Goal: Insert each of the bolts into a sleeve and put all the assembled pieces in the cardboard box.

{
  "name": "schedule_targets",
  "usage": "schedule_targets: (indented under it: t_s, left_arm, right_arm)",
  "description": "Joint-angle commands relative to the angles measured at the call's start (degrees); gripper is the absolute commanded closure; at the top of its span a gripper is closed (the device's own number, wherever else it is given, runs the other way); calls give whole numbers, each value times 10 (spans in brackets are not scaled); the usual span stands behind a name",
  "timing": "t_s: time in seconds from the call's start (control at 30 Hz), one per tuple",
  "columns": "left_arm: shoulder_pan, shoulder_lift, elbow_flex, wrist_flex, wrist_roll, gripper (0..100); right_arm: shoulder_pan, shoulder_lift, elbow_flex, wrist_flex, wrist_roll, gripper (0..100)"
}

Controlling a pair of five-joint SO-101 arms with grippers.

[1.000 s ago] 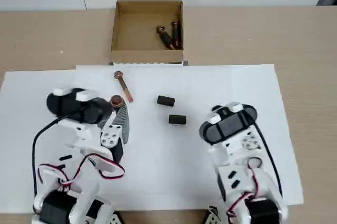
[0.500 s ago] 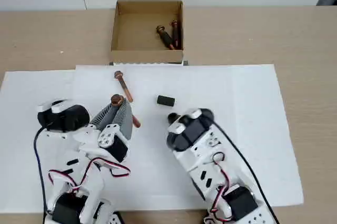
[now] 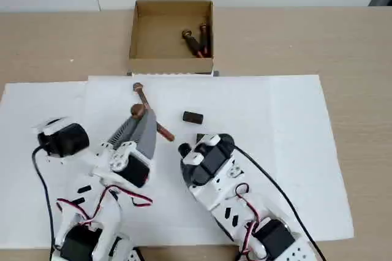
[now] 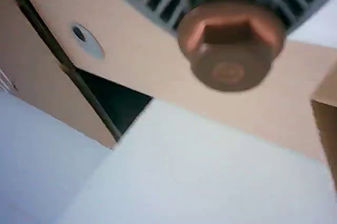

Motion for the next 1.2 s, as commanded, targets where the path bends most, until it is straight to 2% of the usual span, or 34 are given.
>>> schedule_targets:
  t_s: [0.0,0.17,0.47,0.87,0.97,1.17]
  left_arm:
    - [29,-6,-1,-15,2,995]
    - [31,-5,8,-15,-1,995]
    - [29,-5,22,-17,-30,995]
    - [33,-6,50,-18,-31,995]
    - [52,-6,57,-16,-32,995]
    - [113,-6,80,-13,-105,995]
  right_arm:
    - [-7,-4,-4,-41,5,996]
    - [-6,-4,-5,-57,45,996]
    - [-6,-4,-9,-57,45,996]
    - [-6,-4,-9,-57,46,996]
    - [-6,-4,-9,-57,46,996]
    - [-6,-4,-9,-57,46,996]
